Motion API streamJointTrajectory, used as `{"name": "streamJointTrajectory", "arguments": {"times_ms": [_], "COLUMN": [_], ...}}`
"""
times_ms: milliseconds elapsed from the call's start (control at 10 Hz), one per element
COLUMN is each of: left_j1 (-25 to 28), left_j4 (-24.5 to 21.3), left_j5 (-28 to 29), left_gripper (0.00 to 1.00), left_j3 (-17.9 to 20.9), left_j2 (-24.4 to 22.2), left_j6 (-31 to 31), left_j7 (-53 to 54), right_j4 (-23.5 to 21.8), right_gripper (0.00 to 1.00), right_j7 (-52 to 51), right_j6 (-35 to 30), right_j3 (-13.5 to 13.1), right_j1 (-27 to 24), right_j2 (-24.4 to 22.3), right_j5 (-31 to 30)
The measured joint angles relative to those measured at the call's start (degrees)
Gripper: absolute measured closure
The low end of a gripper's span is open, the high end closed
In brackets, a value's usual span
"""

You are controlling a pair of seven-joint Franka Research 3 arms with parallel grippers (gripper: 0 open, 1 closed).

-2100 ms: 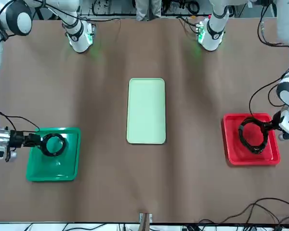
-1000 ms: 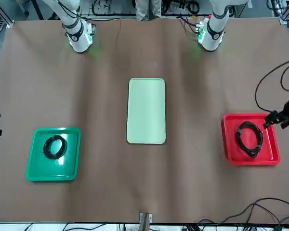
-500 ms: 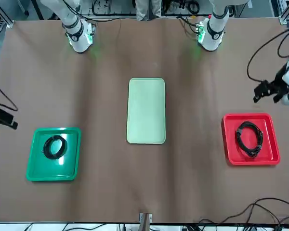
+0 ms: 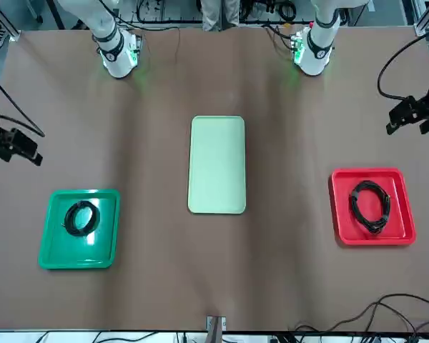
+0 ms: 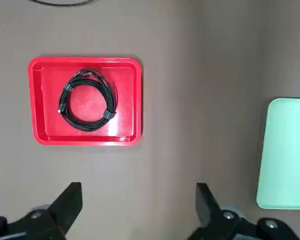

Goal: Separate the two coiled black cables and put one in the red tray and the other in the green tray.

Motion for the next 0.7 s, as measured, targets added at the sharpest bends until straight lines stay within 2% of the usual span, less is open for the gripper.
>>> {"name": "streamJointTrajectory", "arguments": {"times_ms": [200,400,700], "left_j1": [-0.01,0.00,0.02], "left_j4": [0.00,0.00,0.02], "left_j5": [0.00,0.86,1.62], "left_gripper": [0.00,0.00,0.00], "left_j3": [-0.11,-0.19,-0.20], "left_j2": [0.18,0.16,0.13], "left_j6": [-0.48,-0.54,-0.54], "left_j7": [-0.72,-0.78,-0.77], "right_j4": [-1.84,-3.41,-4.93], "right_gripper": [0.00,0.00,0.00], "right_j7": [0.12,0.12,0.29], "right_j6": [-2.15,-2.25,-2.48], "right_j3": [-0.22,-2.06,-2.71], "right_j1": [0.04,1.33,1.91], "right_j2": [-1.87,-3.49,-4.97], "right_j5": [-0.16,-0.38,-0.66]}}
